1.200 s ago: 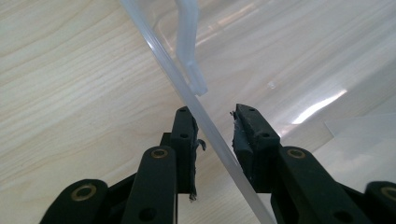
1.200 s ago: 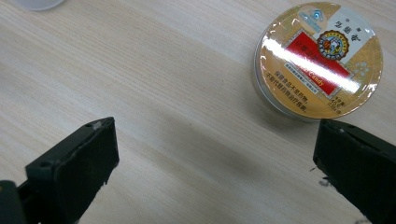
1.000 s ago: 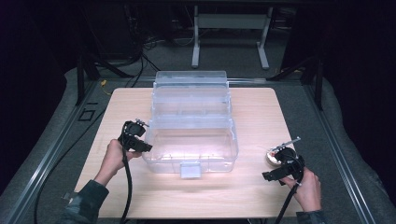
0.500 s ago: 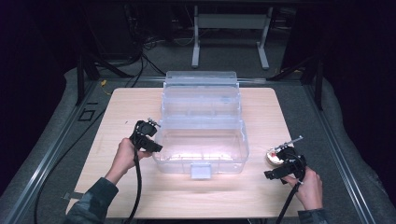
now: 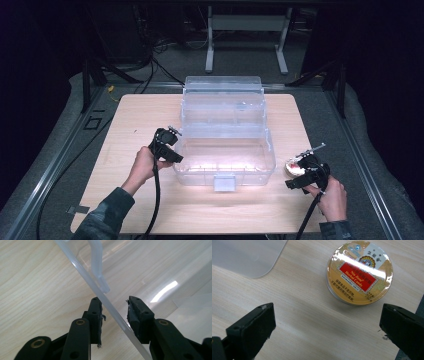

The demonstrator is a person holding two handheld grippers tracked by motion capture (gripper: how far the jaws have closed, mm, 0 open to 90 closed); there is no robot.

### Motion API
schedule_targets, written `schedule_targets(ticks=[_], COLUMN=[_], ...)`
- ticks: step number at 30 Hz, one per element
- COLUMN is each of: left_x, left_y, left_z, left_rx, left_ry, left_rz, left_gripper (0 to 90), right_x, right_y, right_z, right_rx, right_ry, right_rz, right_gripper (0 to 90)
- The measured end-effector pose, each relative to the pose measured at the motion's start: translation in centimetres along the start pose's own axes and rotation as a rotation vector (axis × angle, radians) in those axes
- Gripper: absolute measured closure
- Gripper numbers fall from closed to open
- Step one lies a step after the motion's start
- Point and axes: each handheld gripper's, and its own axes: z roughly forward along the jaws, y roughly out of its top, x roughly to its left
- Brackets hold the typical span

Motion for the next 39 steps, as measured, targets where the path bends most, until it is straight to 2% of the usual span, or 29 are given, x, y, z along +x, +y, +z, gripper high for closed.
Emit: schedule_targets(ticks=[1, 4, 5, 6, 7, 10, 11, 12, 13, 14, 15, 17, 21, 23, 25, 29, 31, 32, 33, 35, 39], left_x=[0.1, 0.2, 0.4, 0.4, 0.5, 1.0, 1.0, 1.1, 1.2, 1.2, 1.3, 1.6, 2.5, 2.8, 3.2, 4.0, 4.2, 4.3, 4.3, 4.3, 4.5], left_y=[0.0, -0.1, -0.1, -0.1, -0.2, -0.8, -0.8, -1.0, -1.3, -1.5, -1.8, -2.3, -3.9, -4.2, -4.9, -6.3, -6.9, -7.2, -7.4, -7.7, -8.2], left_z=[-0.2, -1.2, -2.1, -2.1, -2.5, -4.1, -4.1, -4.4, -4.7, -5.0, -5.3, -5.7, -6.4, -6.5, -6.6, -6.7, -6.8, -6.8, -6.8, -6.7, -6.6], left_rx=[-0.01, -0.046, -0.07, -0.07, -0.08, -0.104, -0.104, -0.11, -0.118, -0.12, -0.126, -0.128, -0.141, -0.134, -0.142, -0.14, -0.144, -0.143, -0.14, -0.132, -0.126], left_ry=[-0.002, -0.023, -0.037, -0.037, -0.039, -0.04, -0.04, -0.044, -0.04, -0.032, -0.028, -0.016, -0.005, -0.006, -0.004, 0.007, 0.006, 0.007, 0.01, 0.019, 0.014], left_rz=[-0.001, 0.001, 0.003, 0.003, 0.0, 0.0, 0.0, -0.003, -0.001, 0.001, -0.002, 0.0, -0.012, -0.005, -0.01, -0.021, -0.028, -0.026, -0.024, -0.022, -0.021], left_gripper=[60.7, 43.6, 34.4, 30.5, 30.5, 18.4, 15.6, 15.6, 14.6, 14.0, 12.0, 8.3, 3.3, 3.4, 2.7, 1.5, 1.5, 1.6, 1.7, 1.7, 2.1], right_x=[0.0, -0.3, -0.4, -0.4, -0.4, -0.4, -0.4, -0.3, -0.4, -0.3, -0.3, -0.6, -1.5, -1.6, -1.9, -2.5, -2.8, -3.0, -3.1, -3.2, -3.4], right_y=[0.0, 0.2, 0.5, 0.5, 0.6, 1.1, 1.1, 1.2, 1.3, 1.5, 1.7, 1.9, 2.3, 2.3, 2.3, 2.5, 2.7, 2.8, 2.8, 3.1, 3.6], right_z=[0.0, 0.0, 0.1, 0.1, 0.1, 0.4, 0.4, 0.5, 0.7, 0.8, 0.9, 1.0, 1.2, 1.2, 1.5, 2.0, 1.9, 1.7, 1.8, 1.8, 1.9], right_rx=[0.0, -0.001, 0.001, 0.001, 0.0, 0.002, 0.002, 0.001, 0.001, 0.016, 0.018, 0.009, 0.011, 0.008, 0.016, 0.043, 0.038, 0.053, 0.041, 0.047, 0.06], right_ry=[0.0, -0.004, -0.01, -0.01, -0.009, -0.039, -0.039, -0.045, -0.022, -0.073, -0.083, -0.05, -0.076, -0.09, -0.073, -0.075, -0.064, -0.043, -0.029, -0.037, -0.016], right_rz=[0.0, 0.001, 0.004, 0.004, 0.003, -0.009, -0.009, -0.016, -0.02, -0.026, -0.028, -0.02, 0.003, 0.007, 0.011, 0.013, 0.027, 0.028, 0.03, 0.038, 0.047], right_gripper=[0.0, 0.0, 0.0, 0.0, 0.0, 0.0, 0.0, 0.2, 0.2, 0.2, 0.2, 0.2, 0.2, 0.4, 0.6, 0.4, 0.4, 0.4, 0.4, 0.4, 0.4])
